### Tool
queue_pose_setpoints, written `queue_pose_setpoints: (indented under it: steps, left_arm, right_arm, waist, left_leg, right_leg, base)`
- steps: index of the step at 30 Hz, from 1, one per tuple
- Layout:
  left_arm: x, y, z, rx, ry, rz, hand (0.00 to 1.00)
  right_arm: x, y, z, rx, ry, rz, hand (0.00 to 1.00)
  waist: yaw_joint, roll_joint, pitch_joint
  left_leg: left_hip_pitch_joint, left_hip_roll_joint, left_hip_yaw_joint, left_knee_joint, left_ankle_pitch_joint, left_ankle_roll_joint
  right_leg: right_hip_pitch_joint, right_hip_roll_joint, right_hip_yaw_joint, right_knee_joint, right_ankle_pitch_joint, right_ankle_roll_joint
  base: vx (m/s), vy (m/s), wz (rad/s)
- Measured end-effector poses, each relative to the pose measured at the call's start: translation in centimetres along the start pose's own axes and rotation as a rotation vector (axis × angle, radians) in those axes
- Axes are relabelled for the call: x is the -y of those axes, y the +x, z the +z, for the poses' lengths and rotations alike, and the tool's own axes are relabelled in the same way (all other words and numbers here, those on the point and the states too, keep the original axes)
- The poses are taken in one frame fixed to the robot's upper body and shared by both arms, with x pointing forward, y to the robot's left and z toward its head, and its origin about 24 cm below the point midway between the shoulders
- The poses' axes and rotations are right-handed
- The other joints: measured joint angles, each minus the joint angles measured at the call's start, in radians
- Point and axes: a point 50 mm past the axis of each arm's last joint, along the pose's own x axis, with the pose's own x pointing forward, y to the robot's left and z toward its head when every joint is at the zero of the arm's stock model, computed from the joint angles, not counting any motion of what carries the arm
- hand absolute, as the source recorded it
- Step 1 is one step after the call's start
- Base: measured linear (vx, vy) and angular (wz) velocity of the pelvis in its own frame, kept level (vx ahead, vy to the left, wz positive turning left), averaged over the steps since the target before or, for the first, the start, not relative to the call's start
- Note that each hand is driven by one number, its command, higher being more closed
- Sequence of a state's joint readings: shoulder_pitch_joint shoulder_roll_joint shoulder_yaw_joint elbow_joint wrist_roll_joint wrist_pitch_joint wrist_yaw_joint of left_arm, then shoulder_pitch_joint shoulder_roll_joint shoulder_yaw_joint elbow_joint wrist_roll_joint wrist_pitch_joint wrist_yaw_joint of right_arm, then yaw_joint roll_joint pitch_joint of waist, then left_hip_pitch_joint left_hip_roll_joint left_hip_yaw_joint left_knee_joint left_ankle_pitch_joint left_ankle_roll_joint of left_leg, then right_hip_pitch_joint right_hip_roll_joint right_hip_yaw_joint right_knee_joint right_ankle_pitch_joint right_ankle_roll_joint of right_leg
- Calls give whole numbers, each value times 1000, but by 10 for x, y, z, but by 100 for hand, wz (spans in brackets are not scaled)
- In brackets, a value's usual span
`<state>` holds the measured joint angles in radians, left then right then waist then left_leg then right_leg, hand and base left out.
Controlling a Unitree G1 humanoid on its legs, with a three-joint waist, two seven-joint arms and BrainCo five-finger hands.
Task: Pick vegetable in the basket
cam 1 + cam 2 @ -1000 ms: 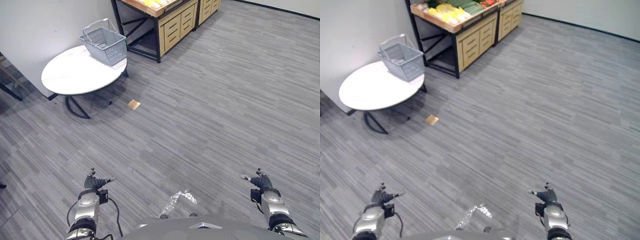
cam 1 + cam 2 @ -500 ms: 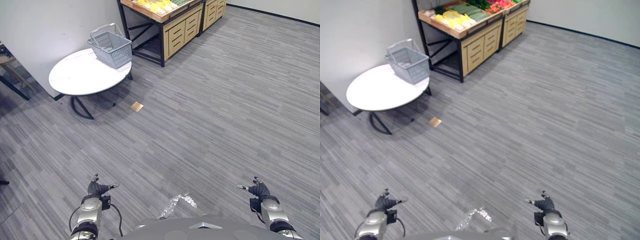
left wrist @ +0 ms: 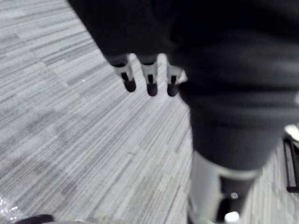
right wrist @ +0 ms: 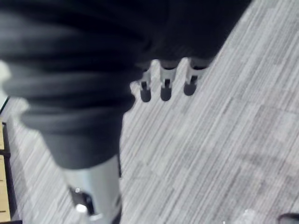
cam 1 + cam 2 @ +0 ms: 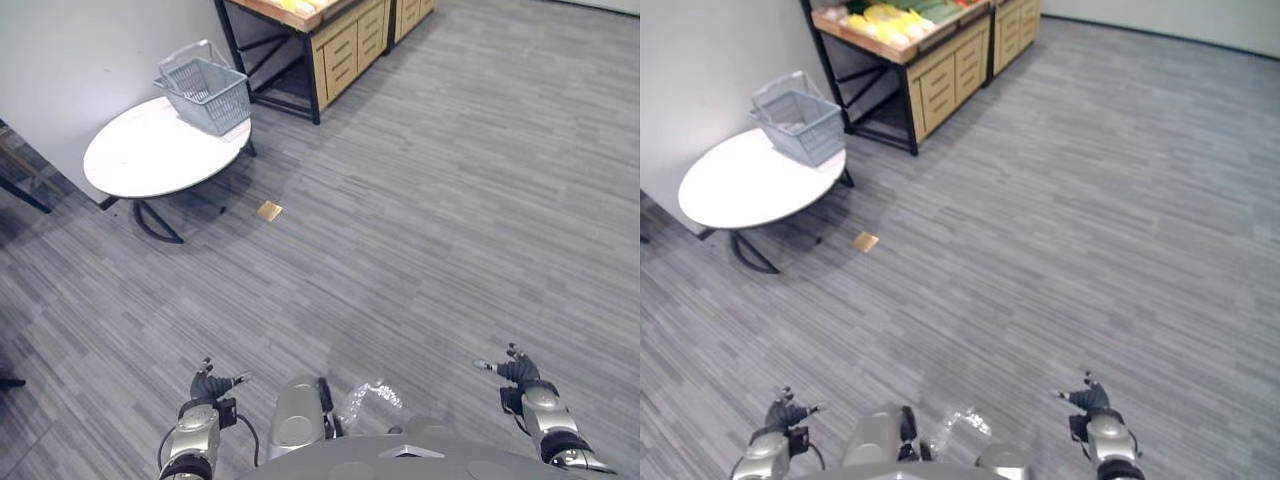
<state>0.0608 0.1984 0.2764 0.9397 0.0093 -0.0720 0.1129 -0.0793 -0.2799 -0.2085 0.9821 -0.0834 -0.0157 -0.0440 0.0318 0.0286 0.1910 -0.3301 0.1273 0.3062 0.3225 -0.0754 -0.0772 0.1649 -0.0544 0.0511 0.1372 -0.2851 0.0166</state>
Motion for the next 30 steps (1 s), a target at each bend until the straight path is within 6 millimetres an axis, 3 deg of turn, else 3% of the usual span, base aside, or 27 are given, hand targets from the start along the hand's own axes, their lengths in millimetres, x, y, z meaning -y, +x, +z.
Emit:
queue_pose_setpoints:
  steps: [1,2,3,4,5,6,7,8,9,11,12,13,14,17,18,19,21,22,23,24,25,26,27,28,30]
  left_arm:
    - [0,0,-1,-1,4,-3,0]
    - [-4,-1,-5,-15,11,7,0]
    - [-9,-4,-14,-38,17,17,0]
    - [-7,-5,-20,-63,19,12,0]
    - [-2,-6,-22,-68,16,-2,0]
    - [-2,-6,-22,-69,17,-4,0]
    - [-3,-7,-25,-75,27,-2,0]
    - [-6,-8,-28,-85,38,0,0]
    - [-6,-9,-30,-87,43,-3,0]
    - [-6,-10,-26,-61,78,-27,0]
    - [-5,-9,-22,-47,82,-31,0]
    - [-2,-7,-16,-26,93,-42,0]
    - [-1,-5,-12,-15,98,-48,0]
    - [11,1,13,56,135,-81,0]
    - [13,3,26,103,149,-87,0]
    - [12,5,32,124,150,-84,0]
    - [8,6,37,140,158,-73,0]
    - [10,6,35,132,155,-77,0]
    - [15,4,31,123,152,-91,0]
    - [18,2,23,103,147,-100,0]
    - [24,0,15,78,138,-113,0]
    - [25,0,12,67,134,-114,0]
    - [27,-2,9,57,120,-116,0]
    - [30,-6,-2,27,110,-121,0]
    - [33,-7,-5,21,103,-128,0]
  right_arm:
    - [1,0,1,4,-8,-1,0]
    - [-4,-1,-1,-1,-13,13,0]
    - [-8,-1,-3,-7,-14,25,0]
    - [-14,-2,-7,-18,-6,37,0]
    - [-18,-4,-10,-22,0,47,0]
    - [-22,-3,-8,-16,6,55,0]
    - [-29,-4,-10,-25,16,71,0]
    - [-37,-6,-11,-29,17,91,0]
    - [-40,-6,-12,-28,11,101,0]
    - [-44,-7,-2,18,-14,117,0]
    - [-43,-6,3,41,-13,113,0]
    - [-41,-6,15,94,-19,104,0]
    - [-39,-7,21,122,-24,99,0]
    - [-25,-8,42,215,-21,54,0]
    - [-20,-8,50,248,-18,33,0]
    - [-17,-8,55,264,-20,19,0]
    - [-14,-6,67,295,-30,-4,0]
    - [-6,-7,75,326,-66,-33,0]
    - [0,-6,84,351,-98,-53,0]
    - [4,-6,96,378,-131,-66,0]
    - [4,-6,121,443,-193,-77,0]
    - [1,-6,130,469,-218,-74,0]
    - [-7,-8,146,518,-258,-61,0]
    - [-18,-11,162,569,-306,-46,0]
    - [-29,-16,183,636,-337,-39,0]
  waist:
    - [16,12,-4]
    - [21,0,-5]
    - [31,-6,-18]
    - [27,-44,-39]
    - [26,-62,-46]
    - [27,-70,-44]
    - [27,-87,-37]
    - [25,-91,-34]
    - [23,-88,-33]
    - [5,-59,-31]
    - [-6,-58,-31]
    - [-24,-47,-30]
    - [-33,-48,-30]
    - [-72,-27,-17]
    - [-72,-30,-18]
    - [-71,-41,-22]
    - [-70,-71,-20]
    - [-72,-67,-28]
    - [-69,-42,-35]
    - [-63,-12,-41]
    - [-44,30,-43]
    - [-38,37,-41]
    - [-25,44,-34]
    - [-10,39,-16]
    - [14,42,-3]
  left_leg:
    - [-1,16,-11,-118,33,-4]
    - [-17,23,-2,-65,82,27]
    - [-21,3,3,-38,89,44]
    - [-33,-39,18,-7,60,90]
    - [-31,-71,25,-1,27,125]
    - [-16,-87,25,-2,17,134]
    - [37,-119,24,-8,-20,149]
    - [115,-143,8,-24,-54,157]
    - [158,-151,-2,-36,-65,166]
    - [313,-183,-80,-124,-89,186]
    - [345,-190,-103,-150,-95,194]
    - [392,-199,-153,-189,-98,196]
    - [414,-201,-180,-202,-101,195]
    - [503,-168,-312,-220,-130,173]
    - [526,-148,-361,-230,-150,151]
    - [539,-141,-383,-237,-164,129]
    - [579,-137,-407,-237,-201,94]
    - [612,-116,-435,-215,-259,70]
    - [608,-85,-448,-175,-273,51]
    - [582,-59,-453,-111,-270,49]
    - [506,-27,-448,69,-236,24]
    - [472,-20,-445,156,-202,5]
    - [409,-4,-423,329,-86,-25]
    - [349,50,-358,515,-5,-43]
    - [286,130,-206,679,-40,9]
  right_leg:
    - [15,-1,14,-22,-18,22]
    - [49,-24,20,-22,-63,32]
    - [60,-51,18,-15,-84,28]
    - [36,-89,27,57,-84,30]
    - [-26,-111,33,187,-58,76]
    - [-50,-122,43,264,-37,113]
    - [-91,-131,76,435,35,223]
    - [-134,-121,103,611,136,249]
    - [-153,-111,103,698,154,247]
    - [-258,-88,22,938,133,227]
    - [-289,-90,-7,954,121,203]
    - [-359,-89,-49,950,89,147]
    - [-392,-86,-61,930,77,134]
    - [-480,-51,-62,536,47,91]
    - [-493,-53,-47,250,127,85]
    - [-499,-61,-29,86,192,91]
    - [-510,-87,-2,-17,234,99]
    - [-506,-81,11,30,320,140]
    - [-512,-58,3,82,357,125]
    - [-510,-37,-15,108,348,100]
    - [-478,-6,-54,109,311,69]
    - [-455,3,-63,106,301,56]
    - [-393,17,-77,91,275,35]
    - [-293,28,-96,42,247,11]
    - [-190,35,-104,-10,230,-10]
  base:
    - [391,344,-28]
    - [432,377,-21]
    - [519,367,-10]
    - [714,377,7]
    - [725,358,13]
    - [725,357,28]
    - [578,268,32]
    - [571,239,29]
    - [542,194,40]
    - [509,126,70]
    - [501,54,104]
    - [393,7,94]
    - [498,-38,127]
    - [537,-149,142]
    - [655,-276,148]
    - [665,-353,135]
    - [537,-361,95]
    - [641,-422,90]
    - [639,-423,80]
    - [719,-476,45]
    - [574,-397,29]
    - [664,-436,26]
    - [534,-313,30]
    - [529,-285,31]
    - [437,-222,7]
